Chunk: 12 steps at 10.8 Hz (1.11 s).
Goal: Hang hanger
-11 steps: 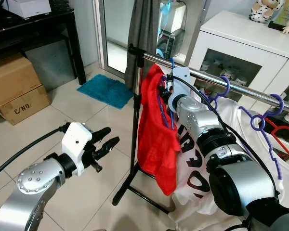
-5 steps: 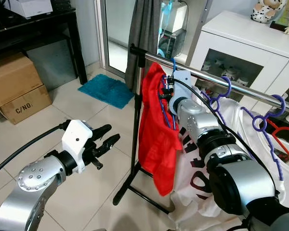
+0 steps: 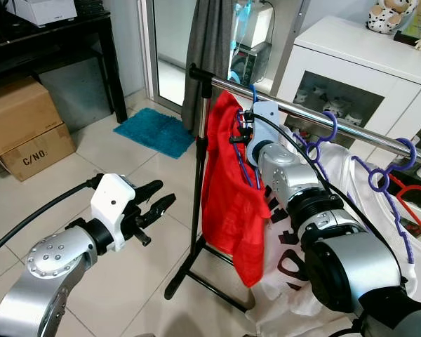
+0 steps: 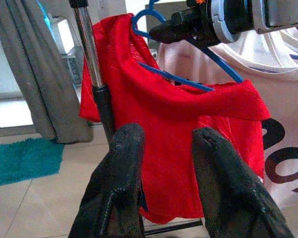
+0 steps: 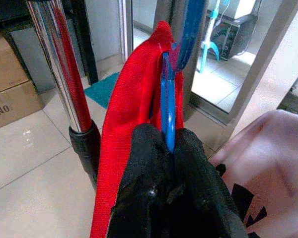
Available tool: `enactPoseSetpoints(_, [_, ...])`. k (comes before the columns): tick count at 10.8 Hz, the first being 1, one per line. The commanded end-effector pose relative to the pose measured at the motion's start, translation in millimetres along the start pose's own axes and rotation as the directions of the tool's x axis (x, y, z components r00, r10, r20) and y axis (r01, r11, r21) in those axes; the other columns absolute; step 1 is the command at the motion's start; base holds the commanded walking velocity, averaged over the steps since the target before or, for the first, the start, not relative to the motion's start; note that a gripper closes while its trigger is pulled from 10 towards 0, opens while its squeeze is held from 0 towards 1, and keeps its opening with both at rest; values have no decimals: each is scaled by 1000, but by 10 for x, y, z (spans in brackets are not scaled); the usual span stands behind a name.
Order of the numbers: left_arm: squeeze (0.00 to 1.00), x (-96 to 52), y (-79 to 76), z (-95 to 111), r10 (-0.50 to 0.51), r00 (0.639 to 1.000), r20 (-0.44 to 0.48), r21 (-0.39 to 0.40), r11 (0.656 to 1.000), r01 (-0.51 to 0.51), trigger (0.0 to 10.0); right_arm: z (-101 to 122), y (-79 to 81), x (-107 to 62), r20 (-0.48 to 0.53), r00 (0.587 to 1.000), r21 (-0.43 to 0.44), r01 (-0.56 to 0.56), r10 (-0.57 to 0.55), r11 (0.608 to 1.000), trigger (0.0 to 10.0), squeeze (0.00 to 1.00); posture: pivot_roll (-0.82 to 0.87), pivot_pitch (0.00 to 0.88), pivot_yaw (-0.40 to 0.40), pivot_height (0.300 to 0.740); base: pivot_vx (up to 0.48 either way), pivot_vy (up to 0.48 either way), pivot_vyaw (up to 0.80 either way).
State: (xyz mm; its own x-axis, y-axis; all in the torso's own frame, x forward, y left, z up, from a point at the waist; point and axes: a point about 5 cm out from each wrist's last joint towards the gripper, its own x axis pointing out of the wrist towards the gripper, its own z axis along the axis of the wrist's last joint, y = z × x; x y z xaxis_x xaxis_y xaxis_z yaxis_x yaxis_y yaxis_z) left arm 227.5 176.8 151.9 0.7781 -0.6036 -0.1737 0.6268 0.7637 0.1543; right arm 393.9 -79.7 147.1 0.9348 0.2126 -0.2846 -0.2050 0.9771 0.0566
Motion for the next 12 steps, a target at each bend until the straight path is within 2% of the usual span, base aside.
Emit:
enactPoseSetpoints(1, [0,32,-8,50,-6,1000,18,14,1000,6,10000,75,-30,6,21,1000,-6,3,-3,1000,0,0,69,0,-92,740,0,0,0])
enactPoseSetpoints(3, [0,25,-41,37,-7,1000,19,3,1000,7,10000,63,-36,-4,26,1000,-21,-11,12,1000,0,0,65,0,-99,740,0,0,0])
enactPoseSetpoints(5, [0,27,-55,37,-1,1000,24,7,1000,1,10000,125,-50,-36,58,997,-1,-54,54,999,0,0,68,0,-104,740,0,0,0])
enactPoseSetpoints(8, [0,85,19,3,111,994,8,-9,994,-110,10000,296,-106,-164,178,980,13,-94,91,995,0,0,50,0,-96,740,0,0,0])
enactPoseSetpoints(10, [0,177,16,-5,144,989,18,-23,989,-144,10000,338,-88,-381,271,953,-36,-133,138,990,0,0,49,0,-93,740,0,0,0])
enactPoseSetpoints(12, [0,182,20,-27,185,983,11,-34,982,-184,10000,208,-35,-554,240,950,-106,-179,200,978,0,0,48,0,-102,740,0,0,0])
